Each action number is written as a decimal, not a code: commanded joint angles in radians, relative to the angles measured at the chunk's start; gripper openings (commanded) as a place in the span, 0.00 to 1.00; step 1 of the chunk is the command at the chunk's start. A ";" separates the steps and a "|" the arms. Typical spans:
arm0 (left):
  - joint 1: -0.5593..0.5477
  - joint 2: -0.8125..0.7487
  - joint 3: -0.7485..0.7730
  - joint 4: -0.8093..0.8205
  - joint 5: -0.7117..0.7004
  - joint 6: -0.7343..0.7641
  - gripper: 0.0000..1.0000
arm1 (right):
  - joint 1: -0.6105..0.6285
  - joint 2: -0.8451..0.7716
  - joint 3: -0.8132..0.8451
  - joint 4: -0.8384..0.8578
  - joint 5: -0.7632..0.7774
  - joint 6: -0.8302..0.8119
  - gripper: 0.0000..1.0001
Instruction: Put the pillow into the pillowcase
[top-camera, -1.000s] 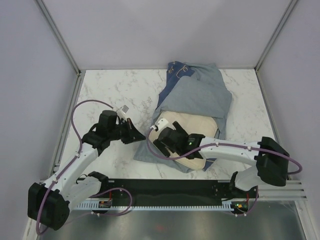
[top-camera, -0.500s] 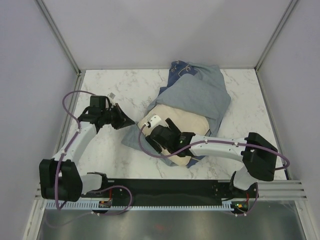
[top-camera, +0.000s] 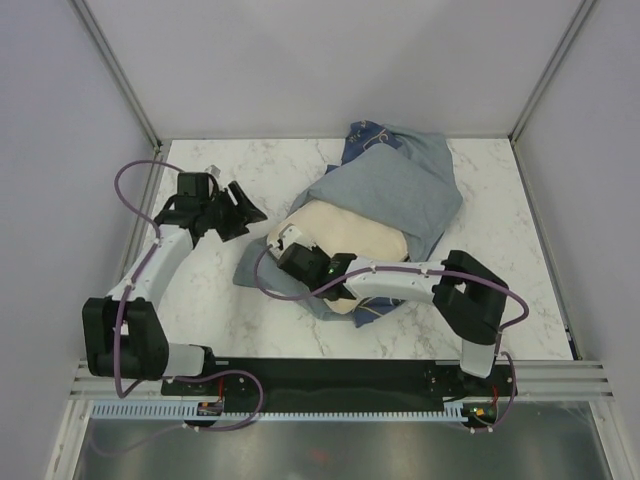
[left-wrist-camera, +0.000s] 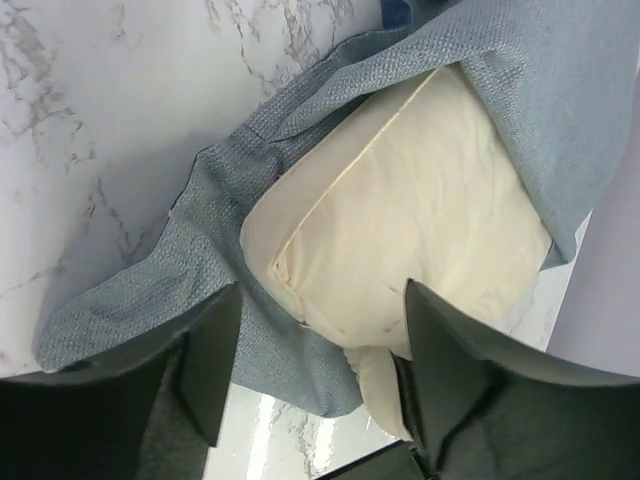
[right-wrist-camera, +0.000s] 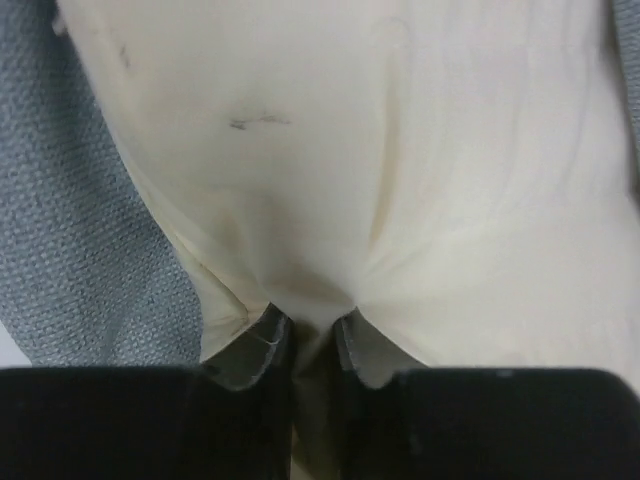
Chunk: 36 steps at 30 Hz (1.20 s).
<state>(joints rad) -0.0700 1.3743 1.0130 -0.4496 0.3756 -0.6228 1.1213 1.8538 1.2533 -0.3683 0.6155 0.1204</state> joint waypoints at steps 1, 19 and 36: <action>0.007 -0.119 -0.022 0.025 -0.098 0.032 0.76 | -0.051 -0.002 0.063 -0.037 -0.011 0.019 0.16; -0.160 -0.183 -0.507 0.496 -0.133 -0.325 0.80 | -0.238 0.018 0.350 -0.058 -0.290 0.101 0.00; -0.323 0.262 -0.387 1.009 -0.236 -0.459 0.02 | -0.256 -0.113 0.248 -0.040 -0.289 0.101 0.00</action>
<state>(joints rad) -0.3904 1.6379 0.6247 0.2966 0.1608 -1.0912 0.8738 1.8416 1.5135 -0.4637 0.3218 0.2092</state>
